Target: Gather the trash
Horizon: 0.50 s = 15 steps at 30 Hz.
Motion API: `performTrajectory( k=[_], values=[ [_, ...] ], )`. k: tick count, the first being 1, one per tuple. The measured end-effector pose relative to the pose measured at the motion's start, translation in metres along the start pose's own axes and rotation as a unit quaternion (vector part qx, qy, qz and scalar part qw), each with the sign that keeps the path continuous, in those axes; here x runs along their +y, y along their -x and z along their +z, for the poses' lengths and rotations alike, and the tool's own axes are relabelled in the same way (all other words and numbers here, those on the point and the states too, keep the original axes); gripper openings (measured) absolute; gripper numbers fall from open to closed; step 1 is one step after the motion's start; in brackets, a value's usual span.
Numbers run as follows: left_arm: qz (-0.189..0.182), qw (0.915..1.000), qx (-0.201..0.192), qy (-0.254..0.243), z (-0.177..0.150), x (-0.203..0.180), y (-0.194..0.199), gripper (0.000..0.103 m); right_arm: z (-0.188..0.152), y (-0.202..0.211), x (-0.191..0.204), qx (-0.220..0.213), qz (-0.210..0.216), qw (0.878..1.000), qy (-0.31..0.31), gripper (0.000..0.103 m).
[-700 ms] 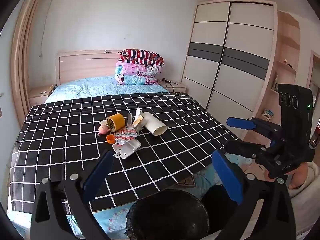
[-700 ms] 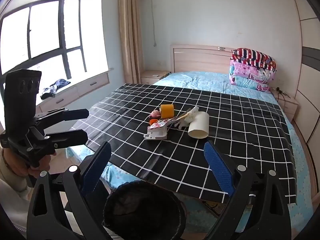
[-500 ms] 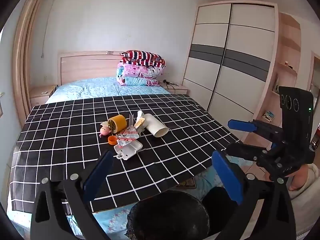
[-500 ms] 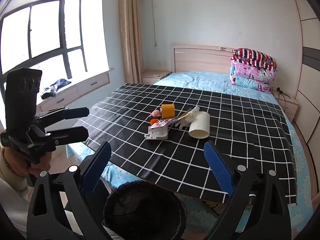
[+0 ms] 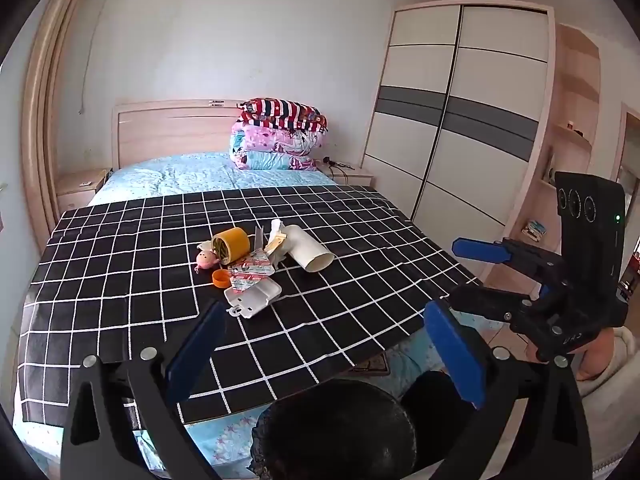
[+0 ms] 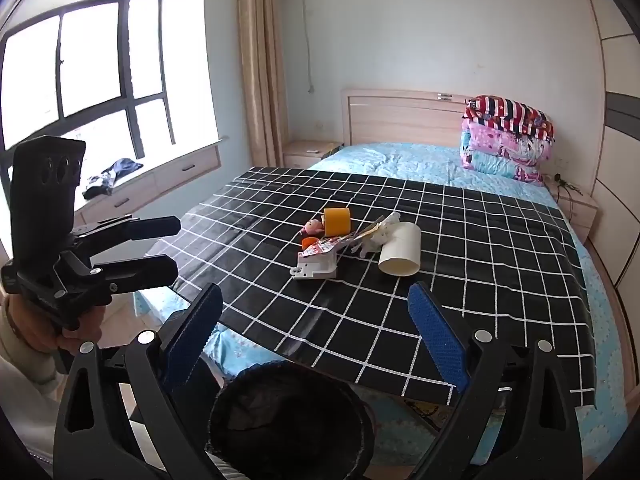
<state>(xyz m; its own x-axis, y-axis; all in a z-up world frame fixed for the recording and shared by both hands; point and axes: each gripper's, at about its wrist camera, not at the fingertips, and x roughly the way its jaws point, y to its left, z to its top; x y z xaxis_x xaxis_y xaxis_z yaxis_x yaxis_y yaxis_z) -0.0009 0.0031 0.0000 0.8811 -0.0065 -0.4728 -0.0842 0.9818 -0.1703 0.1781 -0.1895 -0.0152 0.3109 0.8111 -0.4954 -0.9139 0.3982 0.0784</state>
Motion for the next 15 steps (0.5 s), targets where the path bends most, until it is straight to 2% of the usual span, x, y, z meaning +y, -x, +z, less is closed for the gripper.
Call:
performTrajectory(
  k=[15],
  values=[
    [-0.002,1.0000,0.002,0.002,0.0007,-0.0022,0.0006,0.095,0.0012,-0.0007,0.0015,-0.001,-0.001,1.000,0.002,0.094]
  ],
)
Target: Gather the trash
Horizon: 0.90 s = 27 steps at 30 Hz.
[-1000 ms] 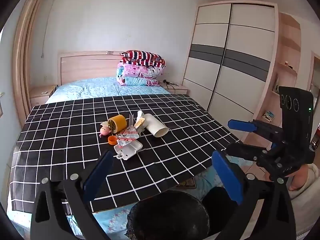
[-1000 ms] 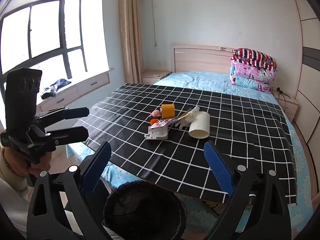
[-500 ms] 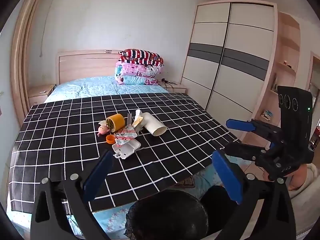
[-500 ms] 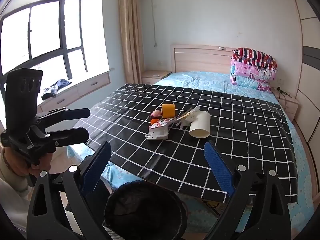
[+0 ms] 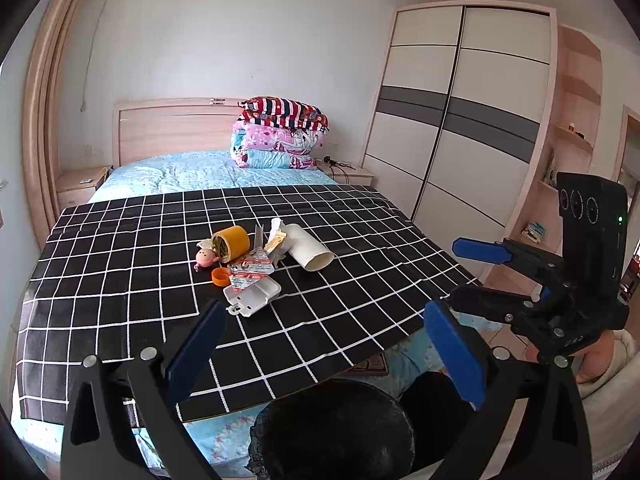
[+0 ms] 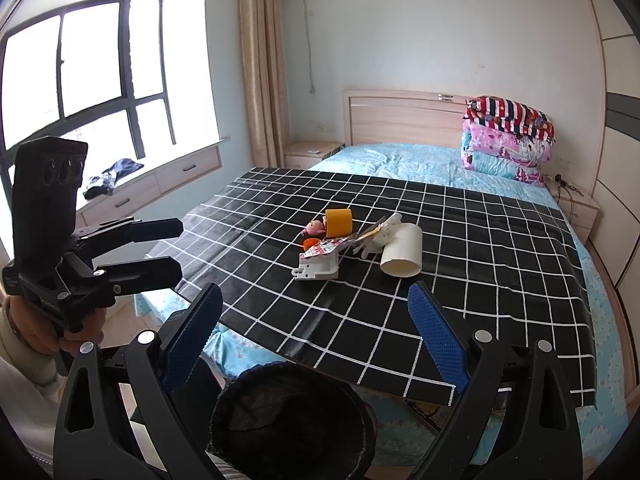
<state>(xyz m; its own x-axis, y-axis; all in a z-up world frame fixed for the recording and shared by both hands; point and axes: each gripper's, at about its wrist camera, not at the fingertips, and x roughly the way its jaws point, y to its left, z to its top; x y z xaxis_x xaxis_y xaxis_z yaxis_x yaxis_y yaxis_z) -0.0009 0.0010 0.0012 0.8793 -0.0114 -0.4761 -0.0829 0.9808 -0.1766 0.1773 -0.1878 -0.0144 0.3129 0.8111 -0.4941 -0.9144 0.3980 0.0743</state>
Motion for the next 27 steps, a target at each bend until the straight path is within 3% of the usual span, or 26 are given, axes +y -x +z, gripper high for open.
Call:
performTrajectory(
  k=[27],
  values=[
    [-0.006,1.0000,-0.002,0.007,-0.0015,-0.0004,-0.0012,0.095,0.0008,0.0030,-0.0004,-0.004,0.000,1.000,-0.003,0.094]
  ],
)
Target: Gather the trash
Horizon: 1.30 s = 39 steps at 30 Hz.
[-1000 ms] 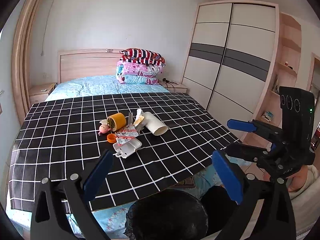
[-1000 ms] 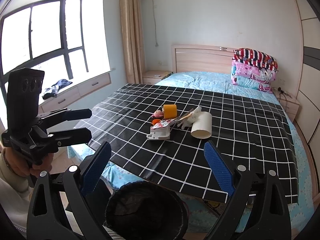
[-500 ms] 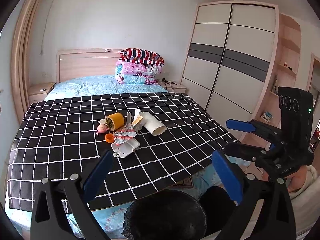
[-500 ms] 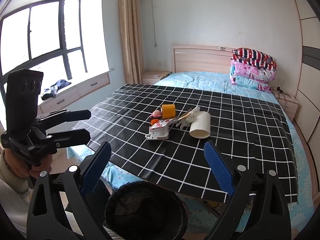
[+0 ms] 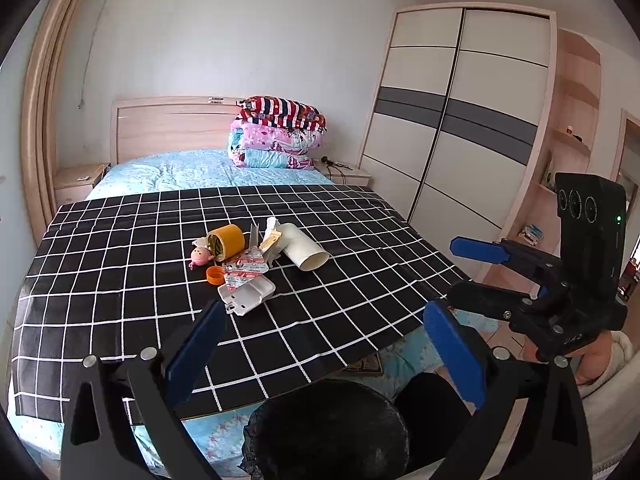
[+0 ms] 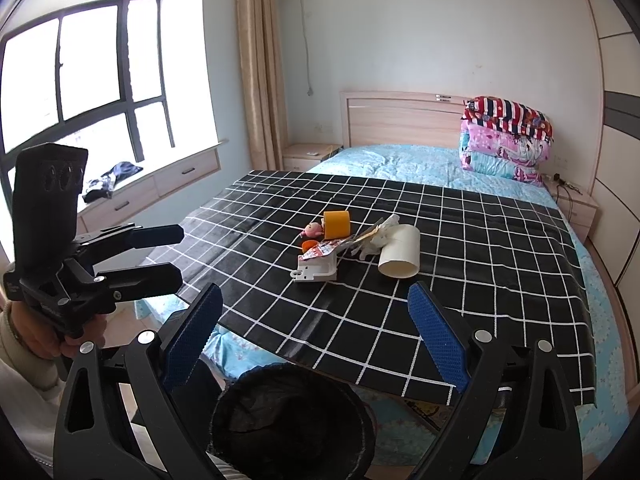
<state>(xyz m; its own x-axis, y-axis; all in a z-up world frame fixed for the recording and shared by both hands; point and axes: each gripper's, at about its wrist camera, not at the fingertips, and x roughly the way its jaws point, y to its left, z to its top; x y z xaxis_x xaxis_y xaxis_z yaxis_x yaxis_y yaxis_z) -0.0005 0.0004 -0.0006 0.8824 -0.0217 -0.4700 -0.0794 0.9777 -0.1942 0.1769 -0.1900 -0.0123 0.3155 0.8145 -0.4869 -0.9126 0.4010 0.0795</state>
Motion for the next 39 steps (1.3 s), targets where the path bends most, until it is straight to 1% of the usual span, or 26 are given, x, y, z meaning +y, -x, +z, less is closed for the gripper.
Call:
performTrajectory(
  k=[39],
  values=[
    [-0.009,0.9999,-0.002,0.013,0.0012,0.0034,-0.0011,0.095,-0.0005,-0.0004,0.0031,0.004,-0.003,1.000,0.006,0.094]
  ],
)
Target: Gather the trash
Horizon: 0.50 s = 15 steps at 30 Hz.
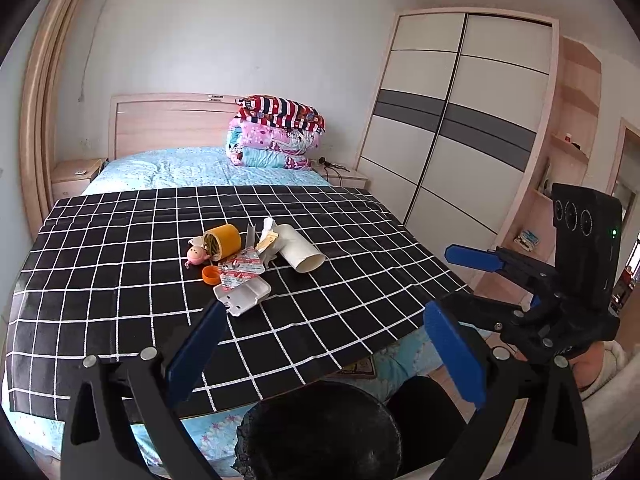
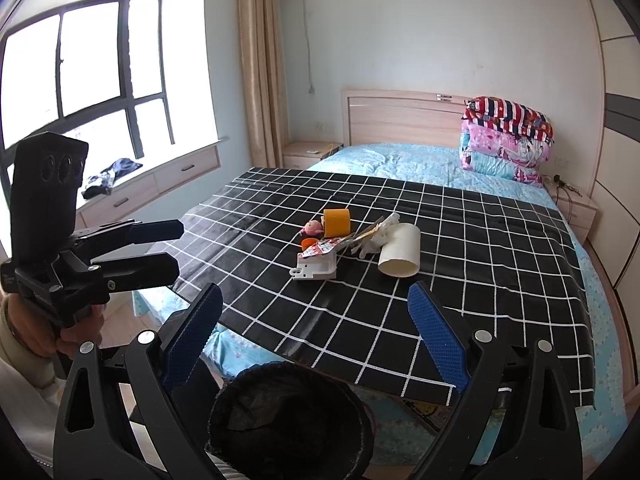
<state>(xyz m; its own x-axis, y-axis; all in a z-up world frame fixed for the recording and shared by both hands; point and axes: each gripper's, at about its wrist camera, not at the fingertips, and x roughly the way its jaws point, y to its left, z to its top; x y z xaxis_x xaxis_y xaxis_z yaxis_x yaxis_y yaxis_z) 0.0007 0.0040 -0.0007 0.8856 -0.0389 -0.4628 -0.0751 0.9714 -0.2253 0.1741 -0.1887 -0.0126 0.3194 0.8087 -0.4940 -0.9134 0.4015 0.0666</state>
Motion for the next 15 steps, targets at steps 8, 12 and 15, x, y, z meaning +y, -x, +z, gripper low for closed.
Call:
performTrajectory(
  k=[8,12,15],
  values=[
    [0.002,1.0000,0.002,0.009,0.002,0.004,-0.001,0.095,0.001,0.000,0.001,0.000,0.002,1.000,0.001,0.094],
    [0.003,0.9999,0.004,0.014,0.004,0.008,-0.005,0.095,0.002,0.000,0.000,-0.001,0.000,1.000,0.004,0.094],
    [0.005,0.9998,0.005,0.018,0.006,0.013,-0.007,0.095,0.002,-0.004,-0.004,0.000,-0.007,1.000,0.008,0.094]
  ],
)
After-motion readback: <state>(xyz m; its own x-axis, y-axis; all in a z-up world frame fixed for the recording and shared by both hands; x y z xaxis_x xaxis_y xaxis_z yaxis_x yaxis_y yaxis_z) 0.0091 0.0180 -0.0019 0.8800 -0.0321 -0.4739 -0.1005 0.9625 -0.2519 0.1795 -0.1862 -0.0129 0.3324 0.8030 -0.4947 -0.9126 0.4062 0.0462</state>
